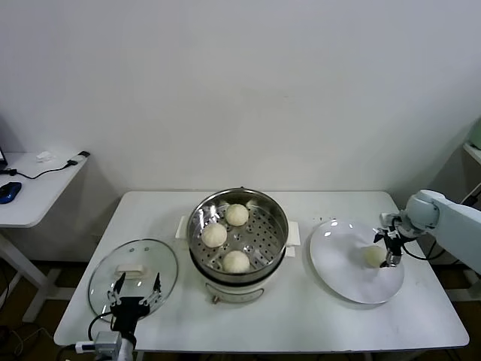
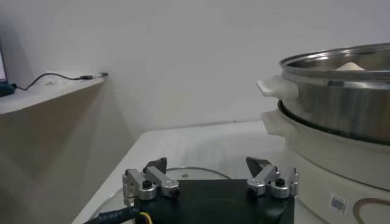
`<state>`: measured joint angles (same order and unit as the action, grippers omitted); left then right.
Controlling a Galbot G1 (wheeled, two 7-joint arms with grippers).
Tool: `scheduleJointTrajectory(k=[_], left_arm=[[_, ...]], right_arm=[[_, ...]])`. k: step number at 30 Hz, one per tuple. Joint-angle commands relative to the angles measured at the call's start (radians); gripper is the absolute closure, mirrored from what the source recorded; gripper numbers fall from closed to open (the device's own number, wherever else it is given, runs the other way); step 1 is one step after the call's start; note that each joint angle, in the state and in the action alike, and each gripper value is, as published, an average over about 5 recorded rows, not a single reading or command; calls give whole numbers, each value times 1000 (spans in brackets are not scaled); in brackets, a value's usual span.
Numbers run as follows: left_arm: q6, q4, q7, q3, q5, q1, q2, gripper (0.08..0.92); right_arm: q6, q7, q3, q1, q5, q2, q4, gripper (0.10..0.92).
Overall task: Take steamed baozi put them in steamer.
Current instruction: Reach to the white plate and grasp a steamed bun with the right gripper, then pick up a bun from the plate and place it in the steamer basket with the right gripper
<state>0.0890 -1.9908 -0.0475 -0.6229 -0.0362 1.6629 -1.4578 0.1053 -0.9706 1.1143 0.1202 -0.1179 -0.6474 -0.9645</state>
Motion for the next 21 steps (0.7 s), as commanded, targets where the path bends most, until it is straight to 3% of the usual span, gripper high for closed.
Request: scheduleJointTrajectory(k=[1, 5, 11, 21], left_arm=[[1, 0, 0, 0, 0, -1, 0, 177], [2, -2, 0, 1, 2, -2, -1, 177], [3, -7, 1, 6, 8, 2, -3, 177], [5, -13, 4, 8, 8, 0, 4, 177]], right_arm=[[-3, -16, -6, -3, 8, -15, 7, 285], [-14, -31, -6, 9, 2, -9, -6, 344], [-14, -55, 69, 132, -58, 26, -76, 363], [58, -59, 587, 808, -479, 6, -393, 367]])
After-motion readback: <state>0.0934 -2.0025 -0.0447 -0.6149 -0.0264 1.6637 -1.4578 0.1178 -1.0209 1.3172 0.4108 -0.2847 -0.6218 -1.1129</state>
